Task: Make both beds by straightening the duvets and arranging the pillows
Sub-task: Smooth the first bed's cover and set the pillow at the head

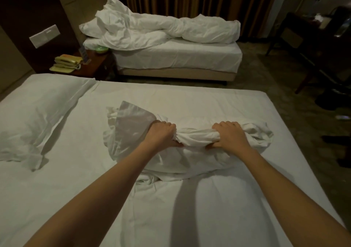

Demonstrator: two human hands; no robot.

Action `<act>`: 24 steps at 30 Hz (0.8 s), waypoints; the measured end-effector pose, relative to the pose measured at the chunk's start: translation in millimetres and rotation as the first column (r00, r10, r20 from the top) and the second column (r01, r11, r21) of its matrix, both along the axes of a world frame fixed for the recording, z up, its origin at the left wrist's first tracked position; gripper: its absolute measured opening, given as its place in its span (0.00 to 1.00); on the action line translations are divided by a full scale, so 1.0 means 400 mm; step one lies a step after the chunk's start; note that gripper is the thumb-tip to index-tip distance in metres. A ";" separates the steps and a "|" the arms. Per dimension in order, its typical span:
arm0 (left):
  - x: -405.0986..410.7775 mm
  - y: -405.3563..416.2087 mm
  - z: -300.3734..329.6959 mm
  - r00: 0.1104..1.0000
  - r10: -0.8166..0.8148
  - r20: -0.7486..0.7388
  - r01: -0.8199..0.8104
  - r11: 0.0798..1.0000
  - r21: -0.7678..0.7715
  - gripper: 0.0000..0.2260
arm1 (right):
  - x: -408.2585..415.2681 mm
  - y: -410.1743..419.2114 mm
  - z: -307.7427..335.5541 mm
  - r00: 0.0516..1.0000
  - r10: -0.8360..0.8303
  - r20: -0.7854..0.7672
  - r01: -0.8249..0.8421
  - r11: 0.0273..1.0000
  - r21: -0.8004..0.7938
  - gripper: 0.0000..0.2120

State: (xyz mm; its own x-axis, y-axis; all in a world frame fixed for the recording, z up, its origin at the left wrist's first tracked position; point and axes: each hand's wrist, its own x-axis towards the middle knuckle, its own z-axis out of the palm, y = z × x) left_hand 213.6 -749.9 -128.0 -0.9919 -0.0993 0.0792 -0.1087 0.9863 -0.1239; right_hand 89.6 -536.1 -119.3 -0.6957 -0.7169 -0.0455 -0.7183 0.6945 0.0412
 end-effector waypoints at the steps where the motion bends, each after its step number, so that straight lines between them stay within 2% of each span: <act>1: 0.006 0.000 -0.001 1.000 -0.010 0.006 0.010 1.000 0.000 0.28 | 0.004 -0.005 0.003 1.000 -0.013 0.001 0.013 1.000 0.020 0.32; 5: 0.023 -0.002 -0.002 0.994 -0.058 0.090 0.056 0.998 0.021 0.27 | 0.029 -0.019 0.005 0.998 -0.066 0.018 0.064 0.995 0.076 0.32; 8: 0.020 -0.011 -0.003 0.994 -0.057 0.092 0.052 0.997 0.060 0.27 | 0.030 -0.025 0.005 0.996 -0.080 0.026 0.079 0.995 0.054 0.32; 14: -0.009 -0.046 0.006 0.994 -0.031 0.106 0.013 0.986 0.165 0.30 | -0.015 -0.052 0.036 0.997 -0.014 0.070 0.011 0.999 0.049 0.31; 18: -0.037 -0.059 0.035 0.993 0.028 0.112 -0.052 0.975 0.216 0.39 | -0.073 -0.065 0.050 0.991 0.060 0.123 -0.058 0.998 -0.020 0.31; 21: -0.071 -0.062 0.066 0.992 0.057 0.112 -0.083 0.965 0.247 0.37 | -0.120 -0.074 0.063 0.985 0.067 0.158 -0.061 0.997 -0.038 0.33; 23: -0.103 -0.070 0.093 0.990 0.079 0.117 -0.107 0.959 0.262 0.37 | -0.158 -0.087 0.080 0.987 0.086 0.132 -0.084 0.996 -0.026 0.35; 24: -0.117 -0.076 0.110 0.989 0.091 0.120 -0.121 0.956 0.266 0.34 | -0.177 -0.097 0.089 0.989 0.093 0.115 -0.091 0.996 -0.026 0.35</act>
State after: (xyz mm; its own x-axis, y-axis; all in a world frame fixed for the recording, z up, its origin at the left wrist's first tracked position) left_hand 166.9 -780.2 -83.9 -0.9757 -0.2076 -0.0697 -0.2153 0.9677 0.1310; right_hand 18.7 -574.8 -83.6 -0.6177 -0.7792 -0.1066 -0.7782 0.6251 -0.0602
